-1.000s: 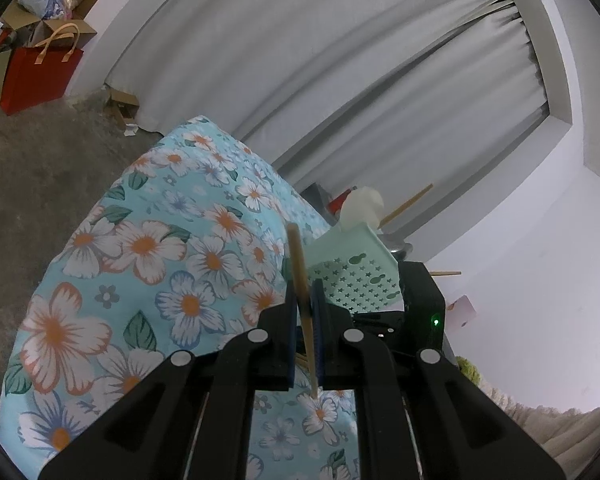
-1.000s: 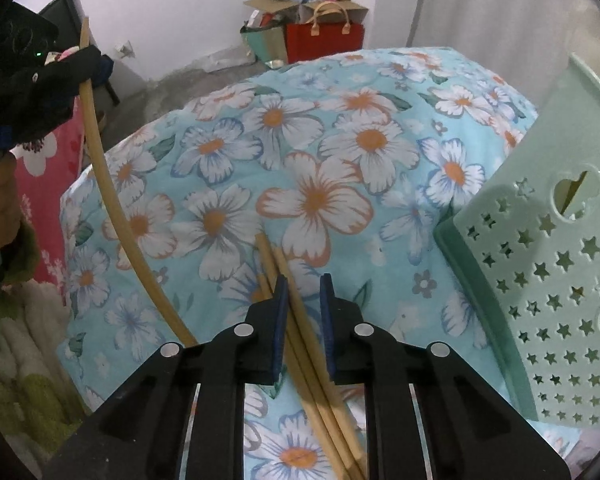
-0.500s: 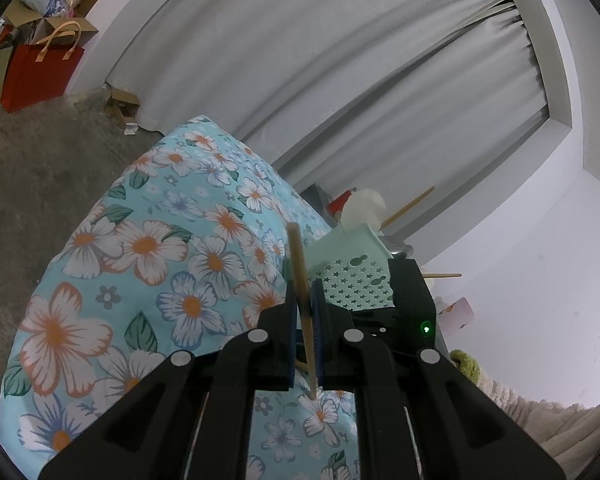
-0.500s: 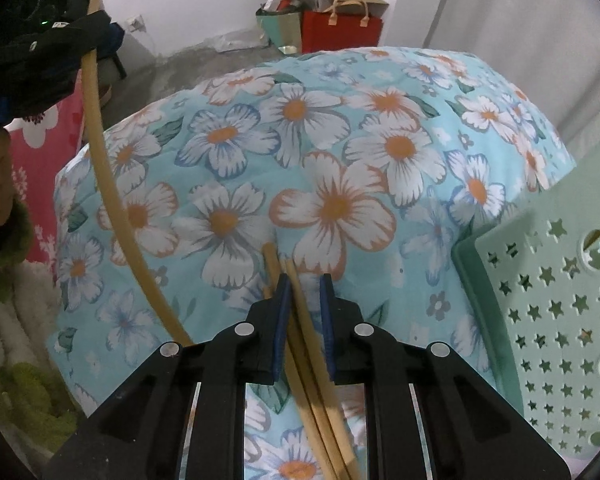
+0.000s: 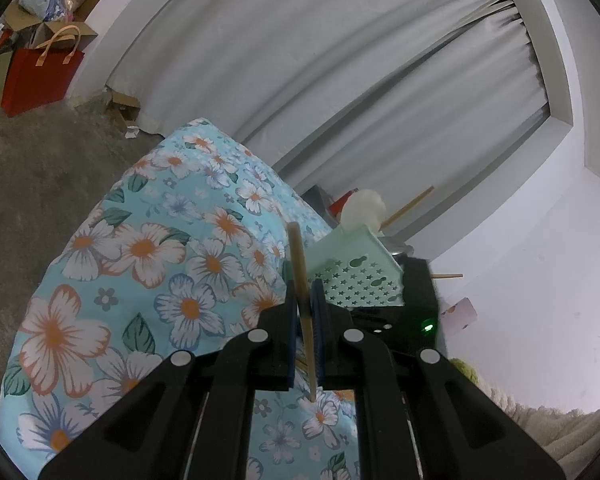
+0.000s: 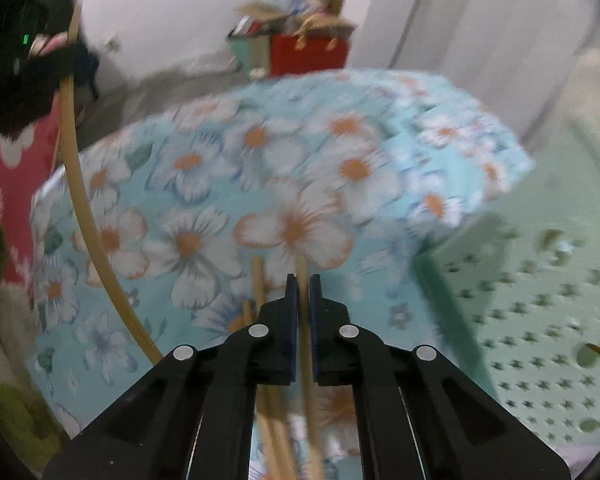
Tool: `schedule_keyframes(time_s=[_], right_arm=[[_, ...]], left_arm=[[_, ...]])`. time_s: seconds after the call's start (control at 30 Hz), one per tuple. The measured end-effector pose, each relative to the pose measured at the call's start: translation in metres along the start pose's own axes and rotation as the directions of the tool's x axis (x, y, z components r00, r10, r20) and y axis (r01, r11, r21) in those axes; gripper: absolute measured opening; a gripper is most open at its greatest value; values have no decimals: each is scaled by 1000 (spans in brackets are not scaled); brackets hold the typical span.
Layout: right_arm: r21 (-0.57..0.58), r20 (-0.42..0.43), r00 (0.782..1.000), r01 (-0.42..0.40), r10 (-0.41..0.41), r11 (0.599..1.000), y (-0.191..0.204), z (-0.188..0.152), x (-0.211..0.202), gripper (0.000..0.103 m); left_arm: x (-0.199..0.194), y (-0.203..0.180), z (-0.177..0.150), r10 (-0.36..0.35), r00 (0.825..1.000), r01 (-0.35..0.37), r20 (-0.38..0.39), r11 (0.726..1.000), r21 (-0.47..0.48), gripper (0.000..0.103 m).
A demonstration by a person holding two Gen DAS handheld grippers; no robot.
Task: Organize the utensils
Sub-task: 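Carry the chopstick over the green holder with the left tool while the right tool lifts its chopstick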
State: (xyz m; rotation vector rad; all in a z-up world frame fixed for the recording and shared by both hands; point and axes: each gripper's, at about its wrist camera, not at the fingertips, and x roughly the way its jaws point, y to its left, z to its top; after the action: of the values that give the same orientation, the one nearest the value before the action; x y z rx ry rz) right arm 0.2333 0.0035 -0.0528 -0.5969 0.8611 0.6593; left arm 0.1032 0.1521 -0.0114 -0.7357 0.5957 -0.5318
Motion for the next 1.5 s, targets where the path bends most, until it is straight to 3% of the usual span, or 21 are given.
schedule_keyframes(time_s=[0.1, 0.2, 0.33, 0.4, 0.6, 0.7, 0.83, 1.03, 1.37, 1.5], right_arm=[[62, 104, 992, 65, -71, 996, -10, 0, -31, 3], [152, 225, 960, 136, -168, 979, -16, -5, -74, 3], [298, 343, 892, 193, -294, 935, -24, -20, -126, 3], [389, 395, 843, 206, -365, 898, -27, -34, -157, 3], [576, 473, 721, 182, -506, 797, -34, -72, -215, 3], [617, 494, 688, 152, -531, 772, -36, -85, -227, 3], [652, 517, 663, 104, -541, 751, -40, -99, -234, 3], [673, 543, 644, 50, -539, 738, -50, -114, -236, 3], [687, 561, 642, -8, -523, 727, -59, -135, -238, 3], [691, 564, 642, -23, -519, 722, -66, -139, -237, 3]], left_arm=[[0, -6, 1, 2, 1000, -2, 8, 1000, 18, 6], [1, -15, 1, 0, 1000, 0, 13, 999, 43, 6], [4, -29, 2, -5, 1000, 3, 21, 997, 81, 5], [4, -40, 3, -6, 1000, 2, 30, 994, 113, 5], [2, -78, 17, -67, 995, 52, 70, 979, 197, 5], [1, -106, 32, -125, 986, 94, 106, 961, 261, 5], [2, -151, 48, -215, 964, 146, 155, 919, 365, 5], [23, -211, 55, -265, 937, 105, 228, 835, 540, 5], [105, -239, 38, -174, 954, -31, 242, 749, 662, 5], [129, -239, 31, -140, 960, -67, 243, 726, 684, 5]])
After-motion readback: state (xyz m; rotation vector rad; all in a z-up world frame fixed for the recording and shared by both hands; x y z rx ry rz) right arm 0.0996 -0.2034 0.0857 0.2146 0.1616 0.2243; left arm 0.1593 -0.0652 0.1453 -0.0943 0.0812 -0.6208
